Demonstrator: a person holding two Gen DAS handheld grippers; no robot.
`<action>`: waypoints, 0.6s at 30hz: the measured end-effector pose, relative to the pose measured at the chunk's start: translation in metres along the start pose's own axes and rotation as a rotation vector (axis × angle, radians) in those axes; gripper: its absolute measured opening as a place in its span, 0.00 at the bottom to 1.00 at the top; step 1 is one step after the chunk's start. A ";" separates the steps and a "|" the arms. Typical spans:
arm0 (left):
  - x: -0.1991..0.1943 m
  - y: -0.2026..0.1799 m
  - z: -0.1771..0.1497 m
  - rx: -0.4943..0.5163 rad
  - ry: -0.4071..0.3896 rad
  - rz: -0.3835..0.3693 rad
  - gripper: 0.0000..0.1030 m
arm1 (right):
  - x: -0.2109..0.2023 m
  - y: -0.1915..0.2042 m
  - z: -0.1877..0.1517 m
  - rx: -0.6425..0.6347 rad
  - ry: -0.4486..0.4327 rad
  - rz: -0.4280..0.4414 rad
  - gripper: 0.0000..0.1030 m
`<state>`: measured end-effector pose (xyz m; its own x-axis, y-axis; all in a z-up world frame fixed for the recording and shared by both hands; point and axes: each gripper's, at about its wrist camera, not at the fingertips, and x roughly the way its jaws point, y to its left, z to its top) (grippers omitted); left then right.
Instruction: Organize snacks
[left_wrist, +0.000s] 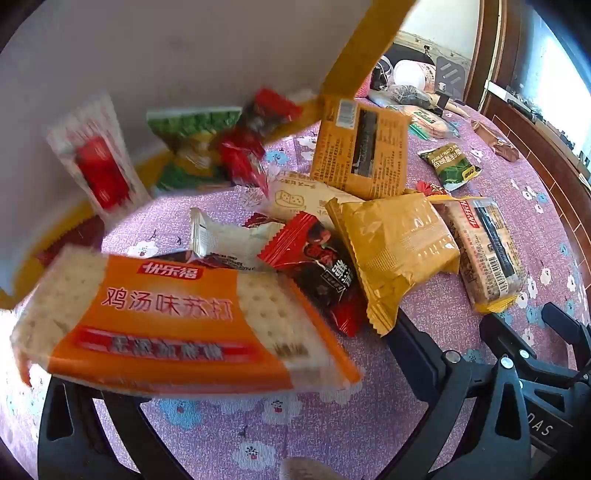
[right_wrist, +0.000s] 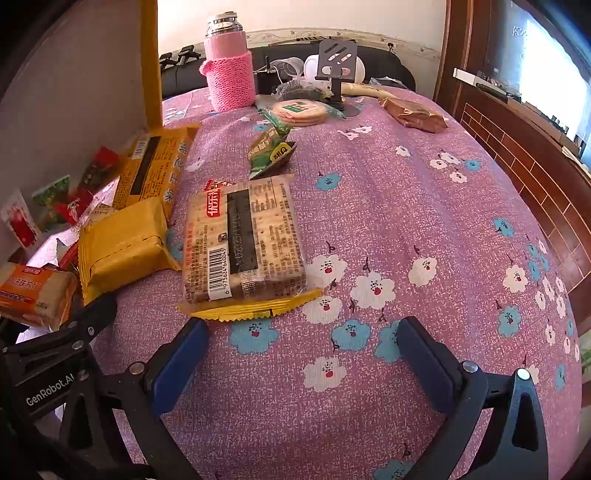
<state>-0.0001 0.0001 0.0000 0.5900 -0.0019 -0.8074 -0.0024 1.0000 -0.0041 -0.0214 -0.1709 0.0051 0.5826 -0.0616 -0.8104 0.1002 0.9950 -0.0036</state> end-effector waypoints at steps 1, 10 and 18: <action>0.000 0.000 0.000 0.000 0.000 0.001 1.00 | 0.000 0.000 0.000 0.000 0.000 0.000 1.00; 0.000 0.000 0.000 0.000 0.001 0.001 1.00 | 0.000 0.000 0.000 -0.001 0.001 -0.001 1.00; 0.002 0.001 0.001 0.001 0.001 0.001 1.00 | -0.001 0.000 0.000 -0.001 0.001 -0.002 1.00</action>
<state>0.0015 0.0010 -0.0008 0.5890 -0.0009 -0.8081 -0.0024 1.0000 -0.0028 -0.0215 -0.1707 0.0057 0.5815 -0.0634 -0.8111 0.1001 0.9950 -0.0059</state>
